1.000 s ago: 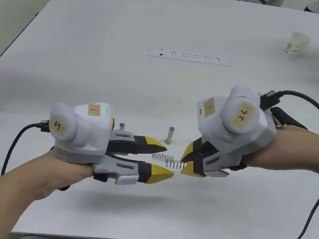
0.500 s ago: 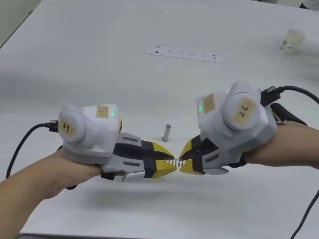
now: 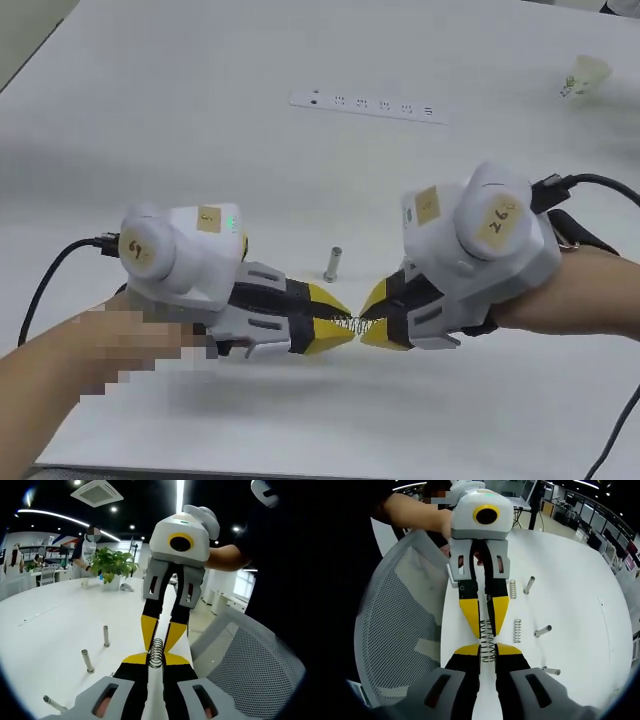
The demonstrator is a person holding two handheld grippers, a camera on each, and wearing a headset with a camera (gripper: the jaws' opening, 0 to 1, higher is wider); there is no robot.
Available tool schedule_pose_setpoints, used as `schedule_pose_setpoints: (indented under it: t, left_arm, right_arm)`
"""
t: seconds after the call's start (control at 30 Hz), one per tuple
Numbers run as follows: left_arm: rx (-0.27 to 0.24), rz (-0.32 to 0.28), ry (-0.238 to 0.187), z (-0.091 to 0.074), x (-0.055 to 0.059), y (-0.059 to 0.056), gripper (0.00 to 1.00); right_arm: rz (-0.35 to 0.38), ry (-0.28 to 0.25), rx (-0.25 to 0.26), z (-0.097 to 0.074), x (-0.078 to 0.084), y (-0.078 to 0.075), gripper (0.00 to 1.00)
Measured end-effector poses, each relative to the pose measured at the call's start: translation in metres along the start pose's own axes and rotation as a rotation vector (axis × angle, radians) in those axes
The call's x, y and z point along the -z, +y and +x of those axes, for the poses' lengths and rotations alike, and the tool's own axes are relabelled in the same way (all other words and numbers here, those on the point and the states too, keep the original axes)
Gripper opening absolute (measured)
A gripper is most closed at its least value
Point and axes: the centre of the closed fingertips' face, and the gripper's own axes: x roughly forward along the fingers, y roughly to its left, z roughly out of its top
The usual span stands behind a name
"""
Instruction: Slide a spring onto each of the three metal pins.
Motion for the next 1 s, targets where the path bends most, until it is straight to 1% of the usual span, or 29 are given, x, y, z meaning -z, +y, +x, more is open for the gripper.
schedule_pose_setpoints:
  t: [0.27,0.5,0.6,0.73,0.87,1.0]
  left_arm:
    - [0.005,0.0,0.004,-0.001,-0.001,-0.001,0.02]
    - [0.005,-0.017,-0.003,-0.001,-0.002,-0.001,0.02]
    - [0.008,-0.025,-0.013,-0.001,-0.005,-0.002,0.02]
    - [0.009,-0.021,-0.014,-0.002,-0.006,-0.001,0.02]
    - [0.006,-0.025,-0.014,-0.004,-0.006,0.0,0.02]
    - [0.007,-0.027,-0.01,-0.005,-0.005,0.0,0.02]
  right_arm:
    - [-0.005,-0.011,-0.001,0.0,-0.001,0.001,0.08]
    - [-0.006,-0.021,0.005,-0.001,-0.001,0.0,0.09]
    - [-0.019,0.0,0.007,0.0,0.004,0.0,0.1]
    - [-0.009,-0.006,0.008,-0.001,0.007,0.001,0.13]
    - [0.011,-0.009,0.014,-0.003,0.015,0.0,0.13]
    - [0.006,-0.02,0.02,-0.005,0.015,0.002,0.12]
